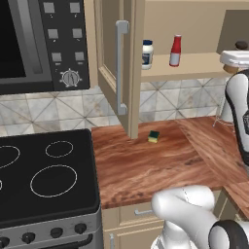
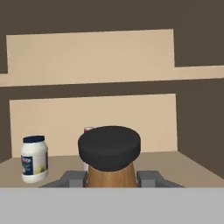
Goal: There are various items on the counter. Only move the condiments/shakers into the cabinet.
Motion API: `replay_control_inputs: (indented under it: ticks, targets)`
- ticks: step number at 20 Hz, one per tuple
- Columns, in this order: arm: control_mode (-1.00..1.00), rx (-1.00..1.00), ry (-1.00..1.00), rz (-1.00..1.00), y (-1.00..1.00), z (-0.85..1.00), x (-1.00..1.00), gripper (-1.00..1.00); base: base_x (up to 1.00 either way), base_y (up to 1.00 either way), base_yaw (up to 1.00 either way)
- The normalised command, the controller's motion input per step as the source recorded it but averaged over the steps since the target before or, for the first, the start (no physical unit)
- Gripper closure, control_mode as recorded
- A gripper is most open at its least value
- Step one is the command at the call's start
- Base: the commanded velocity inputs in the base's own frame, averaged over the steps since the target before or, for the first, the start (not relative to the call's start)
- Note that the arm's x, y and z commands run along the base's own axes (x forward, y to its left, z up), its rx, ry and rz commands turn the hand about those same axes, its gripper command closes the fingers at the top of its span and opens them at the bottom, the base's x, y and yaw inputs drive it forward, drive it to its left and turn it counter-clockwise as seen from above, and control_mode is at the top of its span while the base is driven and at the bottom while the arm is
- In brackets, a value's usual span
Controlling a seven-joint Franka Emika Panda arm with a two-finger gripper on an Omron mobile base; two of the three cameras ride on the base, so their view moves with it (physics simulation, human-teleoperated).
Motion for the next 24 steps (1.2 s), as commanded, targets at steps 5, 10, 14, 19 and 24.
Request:
replay_control_inputs:
  ticks: [5, 10, 14, 19, 24]
  targets:
    - [-1.00, 0.00, 0.00, 0.00, -0.05, -0.06, 0.54, 1.00, 0.00, 0.00, 0.00]
    - [-1.00, 0.00, 0.02, 0.00, -0.11, -0.15, 0.43, 1.00, 0.00, 0.00, 0.00]
    - [-1.00, 0.00, 0.04, 0.00, -0.06, -0.16, 0.48, 1.00, 0.00, 0.00, 0.00]
    - [-1.00, 0.00, 0.04, 0.00, -0.05, -0.14, 0.50, 1.00, 0.00, 0.00, 0.00]
    - [-1.00, 0.00, 0.02, 0.00, -0.08, -0.23, 0.47, 1.00, 0.00, 0.00, 0.00]
